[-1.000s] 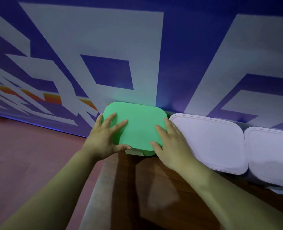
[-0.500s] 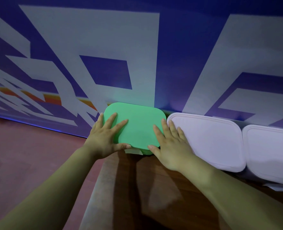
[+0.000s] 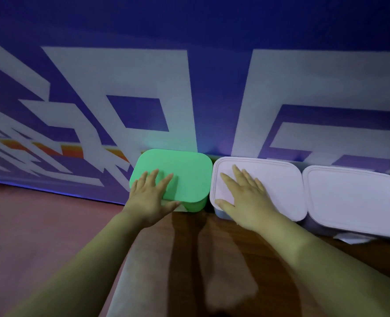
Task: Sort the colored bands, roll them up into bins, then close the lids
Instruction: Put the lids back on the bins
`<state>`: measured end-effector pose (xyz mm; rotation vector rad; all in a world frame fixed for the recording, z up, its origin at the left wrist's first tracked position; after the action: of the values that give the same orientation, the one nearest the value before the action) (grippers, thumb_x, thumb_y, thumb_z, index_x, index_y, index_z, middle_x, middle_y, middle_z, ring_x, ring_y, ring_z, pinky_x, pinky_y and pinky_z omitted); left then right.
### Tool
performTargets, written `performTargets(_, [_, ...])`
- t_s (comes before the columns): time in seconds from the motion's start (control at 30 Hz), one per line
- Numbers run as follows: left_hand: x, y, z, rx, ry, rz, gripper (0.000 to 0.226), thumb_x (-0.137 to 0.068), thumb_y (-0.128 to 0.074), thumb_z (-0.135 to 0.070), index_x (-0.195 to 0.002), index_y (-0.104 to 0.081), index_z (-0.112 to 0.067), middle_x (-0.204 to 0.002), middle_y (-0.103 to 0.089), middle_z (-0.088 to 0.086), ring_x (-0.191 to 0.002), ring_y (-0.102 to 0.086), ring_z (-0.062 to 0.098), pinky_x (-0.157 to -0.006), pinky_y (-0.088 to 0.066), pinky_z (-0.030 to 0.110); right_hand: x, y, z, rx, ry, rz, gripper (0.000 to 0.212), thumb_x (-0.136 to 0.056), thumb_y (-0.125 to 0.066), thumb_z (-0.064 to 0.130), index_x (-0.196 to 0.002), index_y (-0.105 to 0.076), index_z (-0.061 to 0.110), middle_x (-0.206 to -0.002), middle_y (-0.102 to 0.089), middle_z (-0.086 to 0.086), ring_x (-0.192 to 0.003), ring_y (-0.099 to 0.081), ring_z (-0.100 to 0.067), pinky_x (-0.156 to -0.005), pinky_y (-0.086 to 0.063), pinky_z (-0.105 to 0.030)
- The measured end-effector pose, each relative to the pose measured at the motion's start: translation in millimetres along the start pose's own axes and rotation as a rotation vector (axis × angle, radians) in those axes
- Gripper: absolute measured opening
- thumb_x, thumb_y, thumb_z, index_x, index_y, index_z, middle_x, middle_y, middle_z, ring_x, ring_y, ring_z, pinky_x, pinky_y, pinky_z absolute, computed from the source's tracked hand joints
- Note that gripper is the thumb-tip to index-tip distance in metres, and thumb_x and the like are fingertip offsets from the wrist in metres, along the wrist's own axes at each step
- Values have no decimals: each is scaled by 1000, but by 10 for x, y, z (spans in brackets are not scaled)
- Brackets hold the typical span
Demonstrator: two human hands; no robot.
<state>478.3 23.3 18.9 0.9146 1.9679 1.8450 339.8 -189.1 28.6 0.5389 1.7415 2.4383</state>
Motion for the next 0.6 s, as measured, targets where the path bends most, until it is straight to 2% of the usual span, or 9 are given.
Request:
performTargets(0.27, [452,-116,-1361,30,-154,-27,82,-84,-39,-77,-154,-14,-40,-164,-12,9,-150,-9,36,-120,-14,52,1256,361,-1152,47,-282,-83,69,-93,-40,64,-153,-19,37,-166,-2,0,-152,-6,-26,-122,-11,-48])
performTargets(0.43, [806,-199,-2289,64,-288,-57,89,-74,-22,-81,-151,-27,-36,-162,-22,8,-149,-15,35,-119,-17,50,2256,425,-1900,56,-454,-97,70,-91,-44,64,-152,-23,37,-165,-8,-2,-151,-12,-26,-120,-18,-50])
performTargets(0.6, [1188,-477,-3251,71,-429,10,81,-84,-35,-78,-153,-17,-39,-164,-12,6,-151,-4,31,-122,-12,50,3237,350,-2644,19,-616,-99,68,-92,-39,65,-152,-23,37,-165,-7,0,-151,-11,-23,-120,-16,-48])
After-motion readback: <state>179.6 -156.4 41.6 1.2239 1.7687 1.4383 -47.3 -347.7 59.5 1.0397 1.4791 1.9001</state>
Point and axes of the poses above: each hand's wrist, its own x-axis away from the middle knuckle, its own y-axis out of the back of the hand, z = x × y, the point moved 8 cm from there along -x, towards the middle knuckle
